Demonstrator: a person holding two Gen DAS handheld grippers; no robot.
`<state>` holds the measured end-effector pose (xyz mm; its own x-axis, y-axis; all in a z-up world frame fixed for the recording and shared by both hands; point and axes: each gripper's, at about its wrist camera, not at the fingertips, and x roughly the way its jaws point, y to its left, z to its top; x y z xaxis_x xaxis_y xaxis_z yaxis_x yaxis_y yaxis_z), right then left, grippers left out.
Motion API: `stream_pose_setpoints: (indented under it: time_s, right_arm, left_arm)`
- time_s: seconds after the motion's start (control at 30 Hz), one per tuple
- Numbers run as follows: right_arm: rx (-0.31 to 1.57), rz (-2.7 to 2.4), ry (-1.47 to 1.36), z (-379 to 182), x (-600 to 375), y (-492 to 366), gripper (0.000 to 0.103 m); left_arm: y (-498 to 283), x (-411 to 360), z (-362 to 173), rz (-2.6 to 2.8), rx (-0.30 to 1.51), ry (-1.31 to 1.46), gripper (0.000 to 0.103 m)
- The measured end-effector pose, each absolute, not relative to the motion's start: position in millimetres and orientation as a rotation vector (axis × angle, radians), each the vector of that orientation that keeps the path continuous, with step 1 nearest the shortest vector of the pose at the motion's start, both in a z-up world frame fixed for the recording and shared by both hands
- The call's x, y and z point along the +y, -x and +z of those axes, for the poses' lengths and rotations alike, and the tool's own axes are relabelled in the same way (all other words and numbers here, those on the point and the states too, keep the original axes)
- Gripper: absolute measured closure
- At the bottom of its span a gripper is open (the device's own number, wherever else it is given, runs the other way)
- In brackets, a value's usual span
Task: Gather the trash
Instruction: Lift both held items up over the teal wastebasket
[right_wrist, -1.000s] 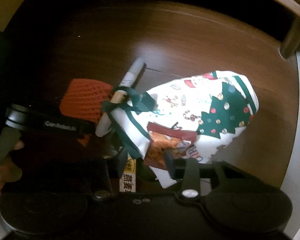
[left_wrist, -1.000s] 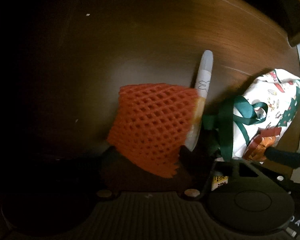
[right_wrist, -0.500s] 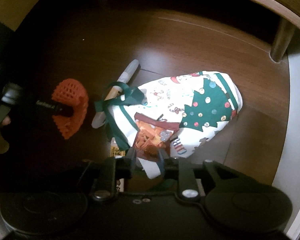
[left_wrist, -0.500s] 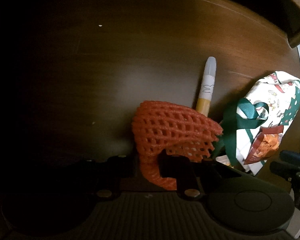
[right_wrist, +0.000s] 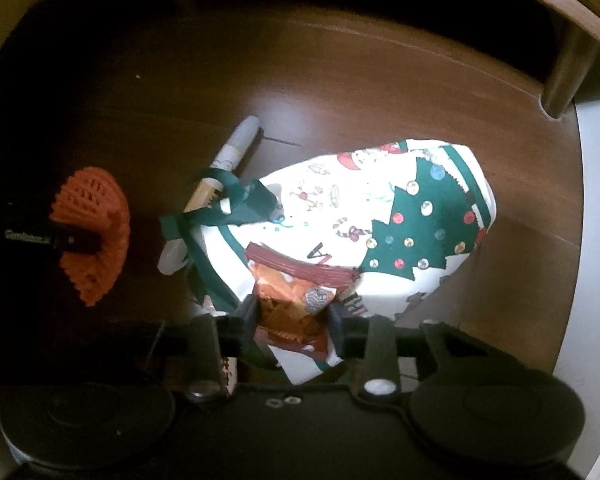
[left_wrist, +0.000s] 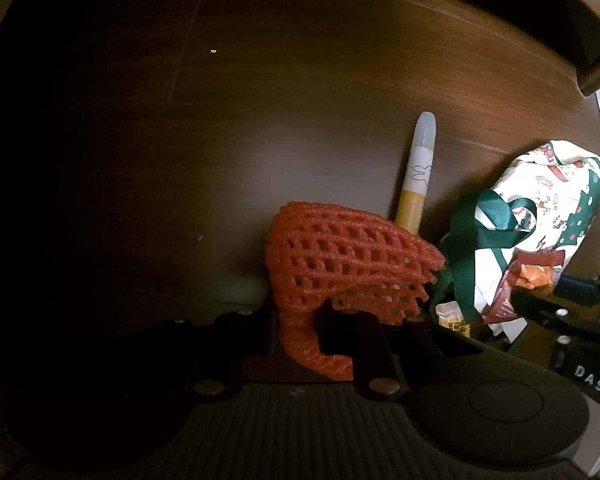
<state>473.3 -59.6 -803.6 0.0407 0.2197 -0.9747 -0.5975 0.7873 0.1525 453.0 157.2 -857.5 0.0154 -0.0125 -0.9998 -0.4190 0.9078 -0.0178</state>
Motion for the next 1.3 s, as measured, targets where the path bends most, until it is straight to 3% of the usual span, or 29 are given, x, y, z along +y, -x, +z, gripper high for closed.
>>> stream_pose_setpoints:
  time_s: [0.2, 0.4, 0.93, 1.3]
  right_arm:
    - [1.358, 0.671, 0.319, -770.0, -69.3, -475.2, 0.076]
    - [1.248, 0.701, 0.284, -690.7, -79.2, -482.7, 0.076]
    - [0.850, 0.585, 0.192, -425.0, -102.4, -457.3, 0.076]
    - [0.657, 0.532, 0.174, -293.4, -110.9, -430.8, 0.076]
  left_arm:
    - [-455.1, 157.8, -829.2, 0.373, 1.460, 0.360, 0.086]
    - [-456.9, 151.3, -768.9, 0.366, 1.324, 0.479, 0.086]
    - [-461.6, 113.9, -516.1, 0.131, 0.905, 0.559, 0.085]
    - [-451.4, 117.4, -361.9, 0.022, 0.686, 0.499, 0.085]
